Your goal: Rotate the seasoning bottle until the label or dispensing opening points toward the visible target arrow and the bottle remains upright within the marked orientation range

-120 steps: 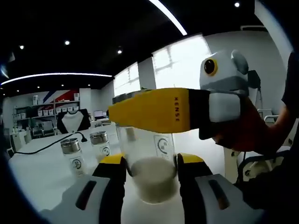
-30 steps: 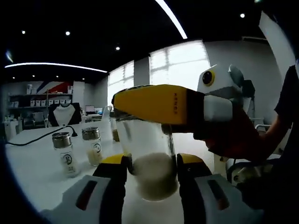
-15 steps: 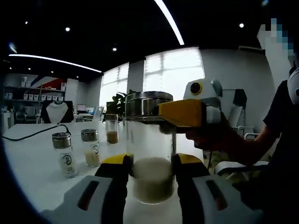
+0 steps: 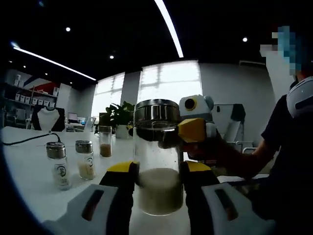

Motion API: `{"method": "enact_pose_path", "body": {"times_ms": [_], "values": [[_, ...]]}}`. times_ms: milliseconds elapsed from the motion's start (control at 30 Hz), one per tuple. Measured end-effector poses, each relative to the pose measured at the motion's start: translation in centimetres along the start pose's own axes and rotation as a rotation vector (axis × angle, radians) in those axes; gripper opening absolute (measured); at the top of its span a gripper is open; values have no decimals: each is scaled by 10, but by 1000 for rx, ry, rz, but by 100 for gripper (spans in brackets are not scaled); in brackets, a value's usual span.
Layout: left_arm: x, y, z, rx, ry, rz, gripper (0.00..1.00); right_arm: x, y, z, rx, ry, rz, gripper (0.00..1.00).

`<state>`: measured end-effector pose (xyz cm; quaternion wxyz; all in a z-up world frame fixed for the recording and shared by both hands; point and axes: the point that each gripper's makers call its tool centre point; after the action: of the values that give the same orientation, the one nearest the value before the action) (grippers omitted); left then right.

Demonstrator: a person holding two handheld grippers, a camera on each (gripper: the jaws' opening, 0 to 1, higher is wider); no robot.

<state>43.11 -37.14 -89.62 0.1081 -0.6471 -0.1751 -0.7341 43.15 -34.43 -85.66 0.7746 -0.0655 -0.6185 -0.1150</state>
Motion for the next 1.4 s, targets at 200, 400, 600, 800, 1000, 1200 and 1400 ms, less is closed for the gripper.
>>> {"method": "enact_pose_path", "body": {"times_ms": [200, 400, 600, 800, 1000, 1200, 1400], "values": [[-2, -2, -3, -28, 29, 19, 41, -8, 3, 6, 35, 26, 34, 38], [-4, 0, -5, -35, 44, 19, 42, -10, 4, 7, 15, -3, 49, 39], [-6, 4, 1, -11, 7, -5, 42, -9, 6, 3, -39, -53, 35, 38], [-12, 1, 13, 45, -24, 22, 45, -11, 6, -9, -97, -94, 35, 38], [-15, -7, 30, 125, 21, 97, 60, -7, 3, -16, -114, -99, -3, 38], [-19, -11, 39, 181, 113, 155, 76, -8, 2, -28, -138, -90, -10, 38], [-35, -22, 51, 248, 159, 257, 94, 1, -1, -45, -158, -117, -40, 38]]}}
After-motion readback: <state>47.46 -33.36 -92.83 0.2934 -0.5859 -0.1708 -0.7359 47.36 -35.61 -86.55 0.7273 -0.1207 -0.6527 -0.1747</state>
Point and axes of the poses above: the point that each gripper's makers call its tool centre point, and the gripper's own axes: y roughly forward along the fingers, z roughly to its left, x roughly out of its top, and after that the axes turned 9 degrees about y, right-handed
